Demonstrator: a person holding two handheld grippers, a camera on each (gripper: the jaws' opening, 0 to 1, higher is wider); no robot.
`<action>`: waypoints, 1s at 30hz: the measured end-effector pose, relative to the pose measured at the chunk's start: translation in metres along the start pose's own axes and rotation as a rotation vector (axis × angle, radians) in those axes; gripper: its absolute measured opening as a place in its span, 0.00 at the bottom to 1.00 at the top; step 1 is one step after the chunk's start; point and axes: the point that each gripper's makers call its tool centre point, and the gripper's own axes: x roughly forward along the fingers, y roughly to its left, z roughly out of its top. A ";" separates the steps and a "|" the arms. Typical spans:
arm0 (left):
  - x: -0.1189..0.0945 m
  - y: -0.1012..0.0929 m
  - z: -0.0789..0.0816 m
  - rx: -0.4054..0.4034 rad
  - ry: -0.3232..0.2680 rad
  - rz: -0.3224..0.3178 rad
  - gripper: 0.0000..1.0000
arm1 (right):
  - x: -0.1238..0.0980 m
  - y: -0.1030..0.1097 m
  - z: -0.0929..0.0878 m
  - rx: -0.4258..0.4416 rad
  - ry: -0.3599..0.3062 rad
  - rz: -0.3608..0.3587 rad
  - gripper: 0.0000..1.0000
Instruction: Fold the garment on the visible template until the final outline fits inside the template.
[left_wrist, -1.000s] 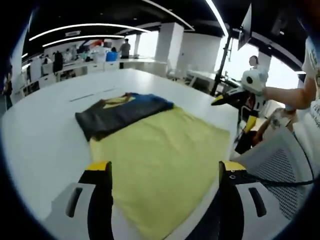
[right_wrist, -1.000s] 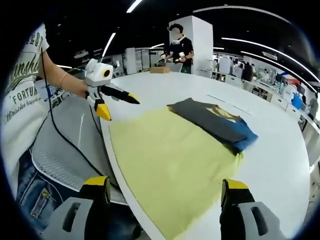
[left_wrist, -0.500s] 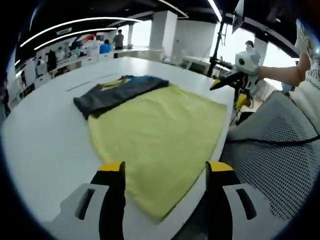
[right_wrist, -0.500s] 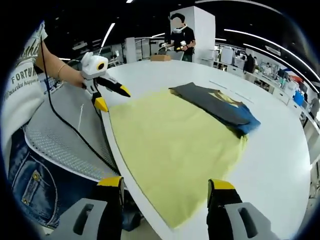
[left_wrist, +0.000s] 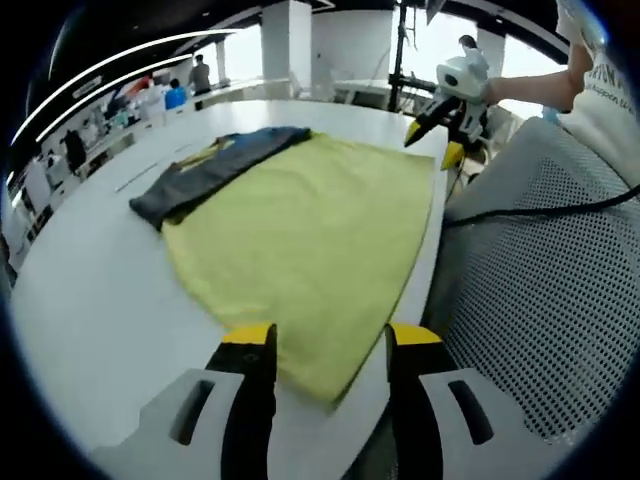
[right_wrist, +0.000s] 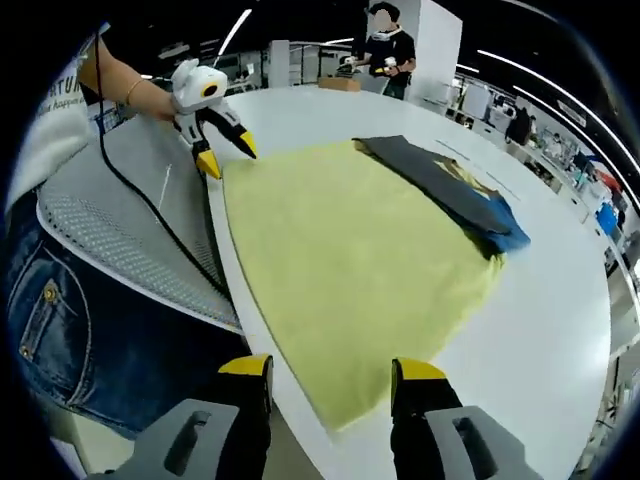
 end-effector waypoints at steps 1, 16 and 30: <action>0.000 0.000 -0.001 0.007 0.009 0.000 0.40 | 0.001 0.001 0.000 0.003 -0.003 0.003 0.44; -0.002 0.006 -0.009 0.089 0.091 0.035 0.27 | 0.004 -0.006 -0.013 -0.042 0.086 0.022 0.27; 0.002 0.007 -0.009 0.076 0.119 0.027 0.05 | 0.006 -0.016 -0.015 -0.022 0.097 0.036 0.05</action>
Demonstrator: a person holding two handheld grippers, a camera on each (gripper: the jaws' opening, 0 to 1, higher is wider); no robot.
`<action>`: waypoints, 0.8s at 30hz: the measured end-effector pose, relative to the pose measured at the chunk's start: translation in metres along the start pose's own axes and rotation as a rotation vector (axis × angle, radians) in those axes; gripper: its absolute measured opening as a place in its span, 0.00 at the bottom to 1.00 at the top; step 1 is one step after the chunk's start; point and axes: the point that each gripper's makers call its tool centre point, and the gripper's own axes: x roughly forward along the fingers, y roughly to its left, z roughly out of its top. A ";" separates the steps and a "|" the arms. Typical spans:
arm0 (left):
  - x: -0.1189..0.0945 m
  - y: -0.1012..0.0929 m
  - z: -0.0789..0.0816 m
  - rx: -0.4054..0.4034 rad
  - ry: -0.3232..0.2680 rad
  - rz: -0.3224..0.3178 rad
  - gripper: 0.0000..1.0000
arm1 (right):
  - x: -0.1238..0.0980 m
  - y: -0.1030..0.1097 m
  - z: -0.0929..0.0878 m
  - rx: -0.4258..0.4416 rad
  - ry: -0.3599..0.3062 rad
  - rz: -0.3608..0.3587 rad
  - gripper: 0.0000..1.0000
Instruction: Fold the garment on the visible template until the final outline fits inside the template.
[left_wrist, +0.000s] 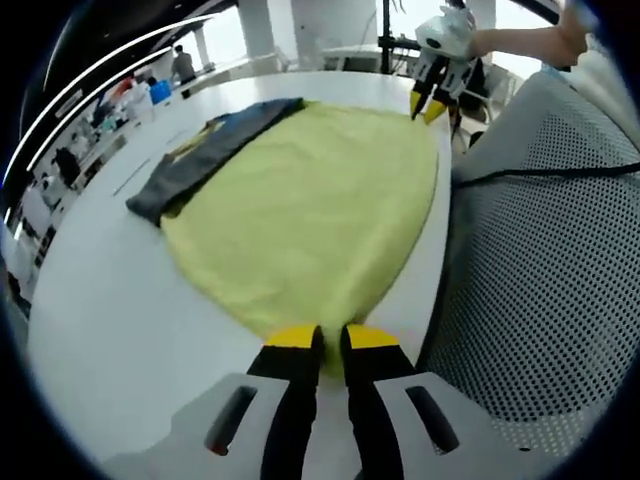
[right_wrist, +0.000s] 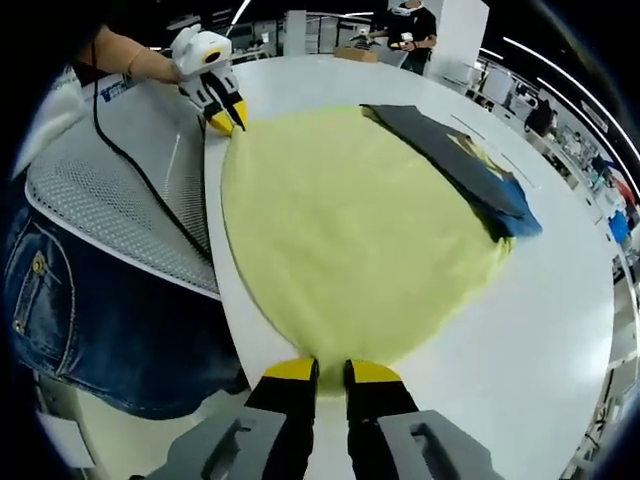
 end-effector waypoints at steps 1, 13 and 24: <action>0.000 0.000 0.000 -0.001 0.001 0.001 0.05 | 0.000 0.000 0.000 -0.001 0.000 0.000 0.05; -0.006 0.002 0.004 -0.009 0.004 0.006 0.00 | -0.003 -0.001 -0.002 0.016 -0.007 0.016 0.00; -0.012 -0.008 0.007 -0.044 0.001 0.012 0.00 | -0.011 0.005 -0.003 0.047 -0.025 0.017 0.00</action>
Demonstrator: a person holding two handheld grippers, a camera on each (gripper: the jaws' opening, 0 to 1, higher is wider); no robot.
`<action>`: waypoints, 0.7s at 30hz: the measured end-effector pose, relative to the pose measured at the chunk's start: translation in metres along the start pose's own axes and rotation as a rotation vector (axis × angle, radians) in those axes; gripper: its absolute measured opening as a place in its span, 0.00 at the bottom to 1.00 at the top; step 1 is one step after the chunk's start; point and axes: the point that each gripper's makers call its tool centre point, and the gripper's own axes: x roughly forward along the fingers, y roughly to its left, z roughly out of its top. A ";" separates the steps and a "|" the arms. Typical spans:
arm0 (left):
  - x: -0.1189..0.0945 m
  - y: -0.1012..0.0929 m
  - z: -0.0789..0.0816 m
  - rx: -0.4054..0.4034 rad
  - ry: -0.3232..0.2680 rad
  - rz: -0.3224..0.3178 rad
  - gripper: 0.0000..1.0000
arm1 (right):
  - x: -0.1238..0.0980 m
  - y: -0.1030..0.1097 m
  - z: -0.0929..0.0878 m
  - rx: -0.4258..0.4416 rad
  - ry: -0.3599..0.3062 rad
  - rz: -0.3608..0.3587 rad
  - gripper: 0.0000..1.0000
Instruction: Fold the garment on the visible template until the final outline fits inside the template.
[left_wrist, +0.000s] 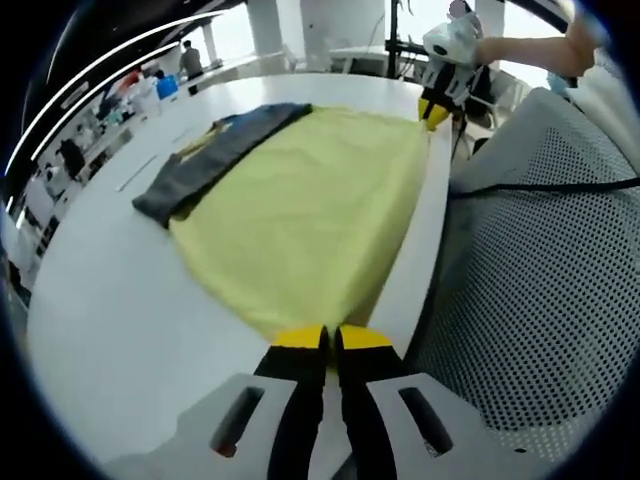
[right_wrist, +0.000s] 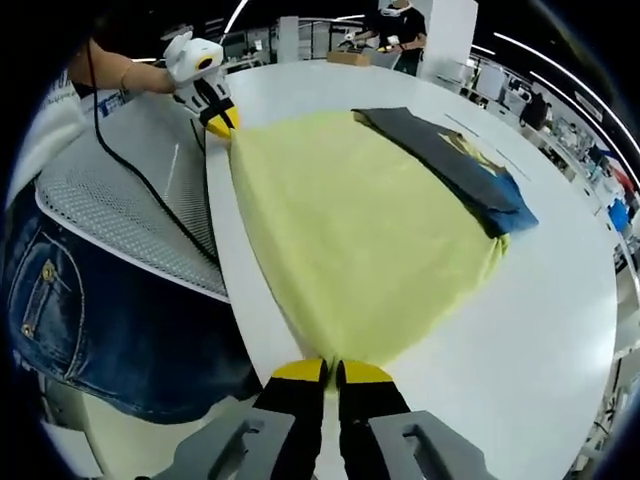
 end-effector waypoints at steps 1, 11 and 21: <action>0.000 0.000 0.000 0.000 0.000 0.000 0.00 | -0.001 0.001 0.000 0.000 -0.001 0.002 0.00; -0.005 -0.018 -0.008 0.002 0.024 -0.025 0.00 | -0.003 0.017 -0.006 -0.006 0.035 0.047 0.00; -0.009 -0.025 -0.012 -0.035 0.029 -0.034 0.00 | -0.008 0.027 -0.008 0.026 0.020 0.061 0.00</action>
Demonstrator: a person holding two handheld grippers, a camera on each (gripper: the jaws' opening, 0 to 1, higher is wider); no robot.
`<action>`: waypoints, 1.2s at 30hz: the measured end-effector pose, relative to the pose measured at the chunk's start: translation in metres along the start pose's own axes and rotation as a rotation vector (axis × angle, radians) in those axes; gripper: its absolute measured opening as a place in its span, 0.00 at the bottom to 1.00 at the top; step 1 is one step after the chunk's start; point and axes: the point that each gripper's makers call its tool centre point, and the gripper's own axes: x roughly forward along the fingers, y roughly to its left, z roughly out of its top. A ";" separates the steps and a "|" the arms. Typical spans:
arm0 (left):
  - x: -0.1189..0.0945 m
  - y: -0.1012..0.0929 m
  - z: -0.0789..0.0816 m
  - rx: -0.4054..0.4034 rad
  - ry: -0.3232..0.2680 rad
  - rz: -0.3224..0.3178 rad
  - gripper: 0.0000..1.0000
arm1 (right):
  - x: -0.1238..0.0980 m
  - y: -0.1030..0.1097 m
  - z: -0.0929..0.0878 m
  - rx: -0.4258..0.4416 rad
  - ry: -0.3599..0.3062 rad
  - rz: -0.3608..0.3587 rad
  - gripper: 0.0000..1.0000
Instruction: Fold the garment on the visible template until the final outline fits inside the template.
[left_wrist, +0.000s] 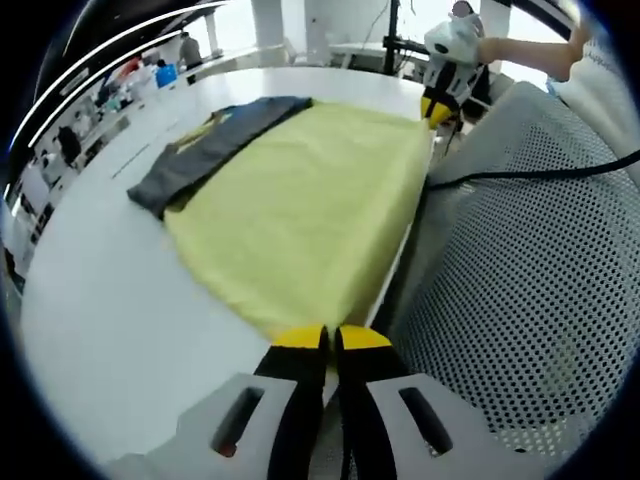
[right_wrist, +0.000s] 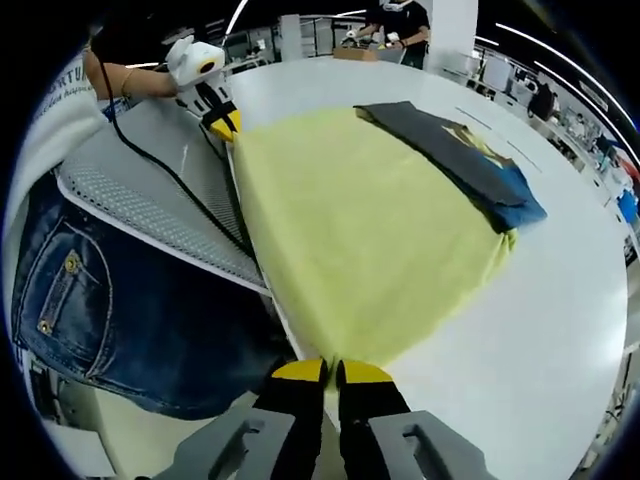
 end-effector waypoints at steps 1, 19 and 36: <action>-0.001 -0.001 -0.001 0.000 0.002 -0.002 0.00 | 0.000 0.001 0.000 0.001 -0.001 0.001 0.00; -0.015 -0.004 0.010 -0.030 0.006 -0.062 0.00 | -0.012 0.002 0.006 0.003 -0.016 0.001 0.00; -0.032 0.026 0.046 0.021 -0.044 -0.040 0.00 | -0.038 -0.034 0.043 -0.067 -0.073 -0.083 0.00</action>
